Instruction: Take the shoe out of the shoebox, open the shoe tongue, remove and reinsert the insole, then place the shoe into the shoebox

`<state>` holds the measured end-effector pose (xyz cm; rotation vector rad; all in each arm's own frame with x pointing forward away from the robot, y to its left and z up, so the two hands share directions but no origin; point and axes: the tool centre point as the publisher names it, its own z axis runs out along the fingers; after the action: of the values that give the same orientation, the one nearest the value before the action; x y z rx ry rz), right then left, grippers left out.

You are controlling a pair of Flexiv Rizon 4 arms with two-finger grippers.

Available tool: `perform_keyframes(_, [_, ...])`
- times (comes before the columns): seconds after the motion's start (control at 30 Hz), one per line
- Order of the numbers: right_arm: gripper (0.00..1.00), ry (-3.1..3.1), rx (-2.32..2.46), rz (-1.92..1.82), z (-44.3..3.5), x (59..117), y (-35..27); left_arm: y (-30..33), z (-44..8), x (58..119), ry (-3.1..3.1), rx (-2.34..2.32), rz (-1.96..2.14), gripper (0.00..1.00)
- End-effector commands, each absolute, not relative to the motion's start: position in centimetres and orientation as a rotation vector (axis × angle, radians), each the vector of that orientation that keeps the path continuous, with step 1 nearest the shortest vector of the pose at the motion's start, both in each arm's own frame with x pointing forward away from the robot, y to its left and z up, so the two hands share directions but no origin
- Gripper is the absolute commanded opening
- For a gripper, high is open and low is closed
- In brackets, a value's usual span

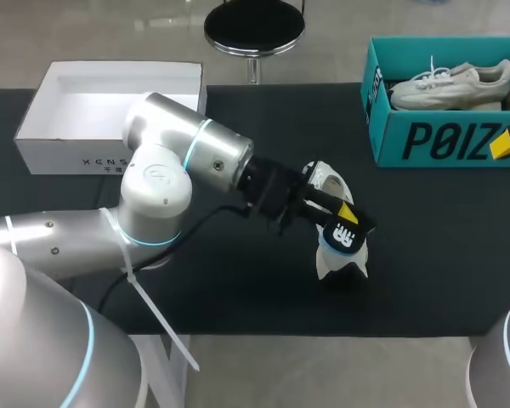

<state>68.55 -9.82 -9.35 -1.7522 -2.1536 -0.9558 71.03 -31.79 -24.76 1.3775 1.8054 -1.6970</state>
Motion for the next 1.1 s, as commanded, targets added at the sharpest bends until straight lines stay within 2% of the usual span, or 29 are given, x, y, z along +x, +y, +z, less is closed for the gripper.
perform_keyframes(0.03, [1.00,-2.154,-1.752,-0.948,-9.3,68.8,-9.8,-31.9,-24.9,71.0,1.804,1.376,-1.695,0.00])
perform_keyframes(0.6, [1.00,-2.154,-1.752,-0.948,-9.3,68.8,-9.8,-31.7,-24.7,70.9,1.804,1.373,-1.695,0.00])
perform_keyframes(0.87, [1.00,-2.154,-1.752,-0.948,-9.3,68.8,-9.8,-30.9,-23.8,69.5,1.778,1.430,-1.566,0.00])
perform_keyframes(1.1, [1.00,-2.154,-1.752,-0.948,-9.3,68.8,-9.8,-30.7,-25.3,68.5,1.771,1.357,-1.490,0.00])
